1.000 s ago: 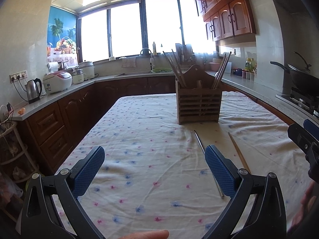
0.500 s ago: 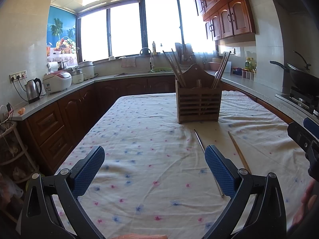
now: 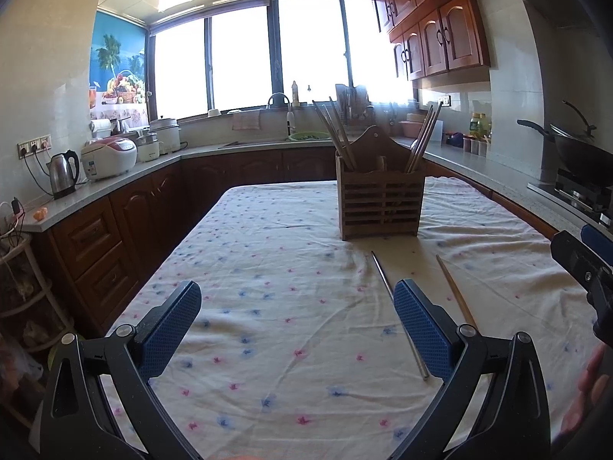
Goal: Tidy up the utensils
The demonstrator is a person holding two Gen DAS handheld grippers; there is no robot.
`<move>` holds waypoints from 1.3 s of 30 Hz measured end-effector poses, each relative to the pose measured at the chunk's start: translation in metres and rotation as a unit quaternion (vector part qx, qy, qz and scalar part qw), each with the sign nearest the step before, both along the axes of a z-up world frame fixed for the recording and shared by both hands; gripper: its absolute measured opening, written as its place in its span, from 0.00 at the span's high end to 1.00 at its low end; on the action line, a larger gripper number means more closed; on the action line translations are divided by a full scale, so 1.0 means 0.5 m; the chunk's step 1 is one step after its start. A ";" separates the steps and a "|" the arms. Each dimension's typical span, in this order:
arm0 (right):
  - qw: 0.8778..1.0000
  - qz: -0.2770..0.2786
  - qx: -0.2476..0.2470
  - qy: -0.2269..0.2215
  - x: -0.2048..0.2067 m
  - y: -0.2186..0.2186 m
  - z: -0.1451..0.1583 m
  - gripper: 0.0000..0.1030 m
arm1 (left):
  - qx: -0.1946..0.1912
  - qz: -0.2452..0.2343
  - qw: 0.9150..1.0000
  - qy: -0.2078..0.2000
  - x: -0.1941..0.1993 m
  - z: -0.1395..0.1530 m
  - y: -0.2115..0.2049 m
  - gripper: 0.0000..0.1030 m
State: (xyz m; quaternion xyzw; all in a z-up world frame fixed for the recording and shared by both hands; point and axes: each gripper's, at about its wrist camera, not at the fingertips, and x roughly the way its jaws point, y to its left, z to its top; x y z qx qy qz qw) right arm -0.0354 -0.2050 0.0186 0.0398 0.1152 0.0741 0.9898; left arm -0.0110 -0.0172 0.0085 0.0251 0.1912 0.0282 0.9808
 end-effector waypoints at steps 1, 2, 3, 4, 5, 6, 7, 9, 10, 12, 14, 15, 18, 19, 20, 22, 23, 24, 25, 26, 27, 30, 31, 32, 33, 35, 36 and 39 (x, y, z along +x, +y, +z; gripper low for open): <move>1.000 0.001 0.000 0.000 0.000 0.000 0.001 0.00 | 0.000 0.000 1.000 -0.001 0.000 0.000 0.000 0.00; 1.000 0.001 0.000 -0.001 0.000 0.000 0.002 0.00 | 0.001 0.000 1.000 -0.001 0.000 0.000 0.000 0.00; 1.000 0.002 0.000 -0.001 0.000 0.000 0.003 0.00 | 0.000 0.000 1.000 -0.001 0.000 0.000 -0.001 0.00; 1.000 0.003 0.000 -0.001 0.000 0.001 0.004 0.00 | 0.000 -0.001 1.000 -0.001 0.000 0.000 -0.001 0.00; 1.000 0.003 -0.001 -0.001 0.000 0.002 0.004 0.00 | 0.000 -0.001 1.000 0.000 0.000 0.000 -0.001 0.00; 1.000 0.004 -0.001 -0.002 0.001 0.002 0.005 0.00 | 0.000 0.000 1.000 -0.001 0.000 0.001 -0.001 0.00; 1.000 0.005 -0.001 -0.002 0.000 0.002 0.006 0.00 | 0.000 0.000 1.000 -0.001 0.000 0.001 -0.001 0.00; 1.000 0.006 -0.001 -0.003 0.000 0.003 0.007 0.00 | 0.000 -0.001 1.000 -0.001 0.000 0.001 -0.001 0.00; 1.000 0.006 -0.002 -0.003 0.000 0.003 0.007 0.00 | 0.000 -0.001 1.000 -0.001 0.000 0.001 -0.001 0.00; 1.000 0.006 -0.002 -0.001 0.002 0.004 0.007 0.00 | 0.000 -0.001 1.000 -0.001 0.000 0.001 -0.001 0.00; 1.000 0.006 -0.002 -0.001 0.002 0.003 0.007 0.00 | -0.001 0.000 1.000 -0.001 0.000 0.001 -0.001 0.00; 1.000 0.007 -0.002 -0.001 0.002 0.004 0.007 0.00 | -0.001 0.000 1.000 -0.001 0.000 0.001 -0.001 0.00; 1.000 0.007 -0.001 -0.001 0.002 0.003 0.006 0.00 | 0.000 0.000 1.000 0.000 0.000 0.001 -0.001 0.00; 1.000 0.007 -0.002 -0.001 0.002 0.003 0.006 0.00 | 0.000 0.000 1.000 0.000 0.000 0.001 -0.001 0.00; 1.000 0.007 -0.002 0.000 0.002 0.004 0.006 0.00 | 0.000 0.000 1.000 0.000 0.000 0.001 -0.002 0.00; 1.000 0.007 -0.002 0.000 0.002 0.003 0.006 0.00 | 0.000 0.000 1.000 0.000 0.000 0.000 -0.001 0.00; 1.000 0.007 -0.002 -0.001 0.002 0.003 0.007 0.00 | 0.000 0.000 1.000 0.000 0.001 0.000 -0.002 0.00; 1.000 0.007 -0.002 -0.001 0.002 0.003 0.007 0.00 | 0.000 0.000 1.000 0.000 0.000 0.000 -0.001 0.00; 1.000 0.007 -0.002 -0.001 0.002 0.003 0.007 0.00 | 0.000 0.000 1.000 0.000 0.000 0.000 -0.001 0.00; 1.000 0.007 -0.001 0.000 0.002 0.003 0.007 0.00 | 0.000 0.000 1.000 0.000 0.000 0.000 -0.002 0.00; 1.000 0.007 -0.002 -0.001 0.002 0.003 0.007 0.00 | 0.000 0.000 1.000 0.000 0.000 0.000 -0.001 0.00; 1.000 0.006 -0.001 -0.002 0.002 0.003 0.006 0.00 | -0.001 0.000 1.000 0.000 0.000 0.000 -0.001 0.00; 1.000 0.006 -0.001 -0.002 0.002 0.003 0.005 0.00 | 0.000 0.000 1.000 0.000 0.000 0.000 -0.001 0.00; 1.000 0.006 -0.001 -0.002 0.002 0.002 0.005 0.00 | 0.000 0.000 1.000 0.000 0.000 0.000 -0.001 0.00; 1.000 0.007 -0.001 -0.002 0.002 0.002 0.005 0.00 | -0.001 0.000 1.000 0.000 0.000 0.000 -0.001 0.00; 1.000 0.007 -0.001 -0.002 0.001 0.002 0.005 0.00 | 0.000 0.000 1.000 0.000 0.000 0.000 -0.002 0.00; 1.000 0.007 -0.001 -0.002 0.001 0.002 0.006 0.00 | 0.000 0.000 1.000 0.000 0.000 0.000 -0.002 0.00; 1.000 0.007 -0.001 -0.002 0.000 0.003 0.006 0.00 | -0.001 0.000 1.000 0.000 0.000 0.000 -0.002 0.00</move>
